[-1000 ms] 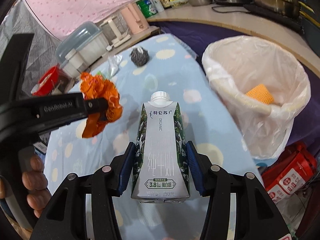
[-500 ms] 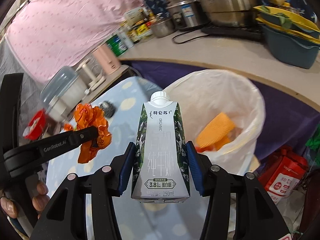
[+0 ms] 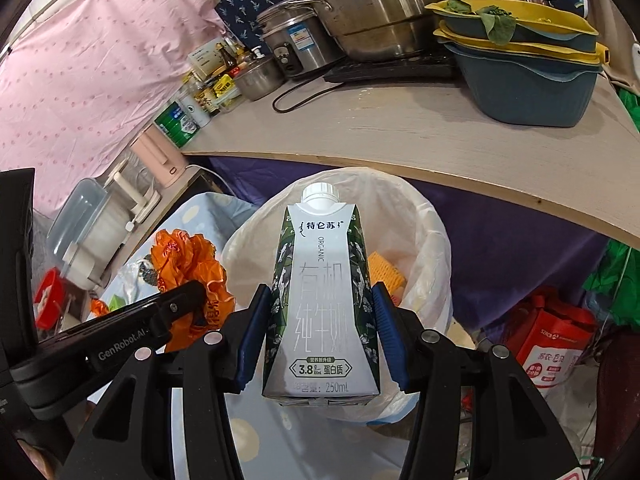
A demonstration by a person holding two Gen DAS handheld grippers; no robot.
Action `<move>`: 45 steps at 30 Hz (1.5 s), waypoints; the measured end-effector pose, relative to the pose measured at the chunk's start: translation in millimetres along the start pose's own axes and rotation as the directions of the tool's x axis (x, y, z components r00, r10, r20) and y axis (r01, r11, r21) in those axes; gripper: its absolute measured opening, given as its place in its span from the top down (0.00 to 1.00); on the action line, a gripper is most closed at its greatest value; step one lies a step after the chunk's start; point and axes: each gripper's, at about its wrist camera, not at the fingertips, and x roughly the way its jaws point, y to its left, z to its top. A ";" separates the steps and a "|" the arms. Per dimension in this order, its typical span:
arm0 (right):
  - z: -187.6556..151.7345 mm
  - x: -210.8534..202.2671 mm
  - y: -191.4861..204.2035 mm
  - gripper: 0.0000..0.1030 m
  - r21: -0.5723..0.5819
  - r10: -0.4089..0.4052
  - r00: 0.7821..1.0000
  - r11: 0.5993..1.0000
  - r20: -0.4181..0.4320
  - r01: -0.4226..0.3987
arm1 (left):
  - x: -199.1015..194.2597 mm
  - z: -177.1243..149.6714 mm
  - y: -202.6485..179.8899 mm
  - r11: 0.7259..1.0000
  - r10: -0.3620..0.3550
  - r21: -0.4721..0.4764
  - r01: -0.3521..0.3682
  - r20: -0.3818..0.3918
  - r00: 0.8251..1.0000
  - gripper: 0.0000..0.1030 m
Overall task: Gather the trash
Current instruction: 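Open both grippers to drop the orange bag and milk carton into the bin, then move both grippers back over the table toward the wasabi box and scrubber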
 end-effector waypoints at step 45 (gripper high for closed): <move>17.5 -21.1 26.3 0.46 -0.019 0.018 0.996 1.000 0.091 -0.016 | -13.2 3.6 18.9 0.996 0.055 -0.075 -0.052 0.027 0.998 0.35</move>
